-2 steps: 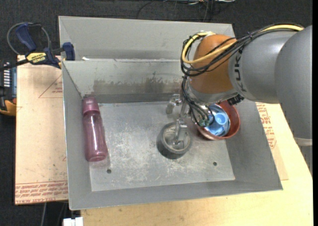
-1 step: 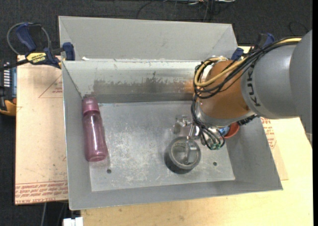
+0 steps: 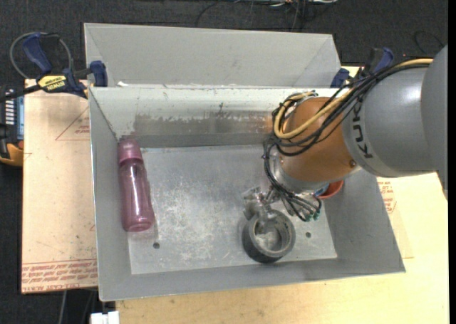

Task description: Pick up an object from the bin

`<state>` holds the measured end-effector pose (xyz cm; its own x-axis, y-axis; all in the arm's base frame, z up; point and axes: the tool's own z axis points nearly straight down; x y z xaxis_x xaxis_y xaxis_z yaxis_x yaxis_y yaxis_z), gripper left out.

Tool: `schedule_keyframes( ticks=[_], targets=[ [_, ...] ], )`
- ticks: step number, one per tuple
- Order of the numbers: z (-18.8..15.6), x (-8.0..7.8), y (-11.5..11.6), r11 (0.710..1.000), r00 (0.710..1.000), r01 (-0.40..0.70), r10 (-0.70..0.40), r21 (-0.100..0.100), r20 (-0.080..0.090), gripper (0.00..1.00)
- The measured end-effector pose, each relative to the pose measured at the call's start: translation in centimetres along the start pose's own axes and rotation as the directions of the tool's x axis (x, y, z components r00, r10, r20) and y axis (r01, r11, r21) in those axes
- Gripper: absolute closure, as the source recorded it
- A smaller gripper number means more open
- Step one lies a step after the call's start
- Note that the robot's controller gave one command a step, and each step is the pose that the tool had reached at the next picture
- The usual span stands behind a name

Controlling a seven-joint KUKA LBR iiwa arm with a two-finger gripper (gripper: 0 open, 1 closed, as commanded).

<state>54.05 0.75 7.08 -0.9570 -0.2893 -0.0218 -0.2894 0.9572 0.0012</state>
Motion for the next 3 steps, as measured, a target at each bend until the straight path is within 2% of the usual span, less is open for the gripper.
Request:
schedule_keyframes(
  ticks=[1,2,3],
  targets=[
    [0.0,0.0,0.0,1.000,1.000,0.000,0.000,0.000,0.000,1.00],
    [-2.4,0.4,-1.3,1.000,1.000,-0.021,0.021,0.000,0.002,1.00],
    [-14.2,0.4,-1.2,1.000,1.000,0.003,-0.003,-0.003,-0.002,1.00]
  ],
)
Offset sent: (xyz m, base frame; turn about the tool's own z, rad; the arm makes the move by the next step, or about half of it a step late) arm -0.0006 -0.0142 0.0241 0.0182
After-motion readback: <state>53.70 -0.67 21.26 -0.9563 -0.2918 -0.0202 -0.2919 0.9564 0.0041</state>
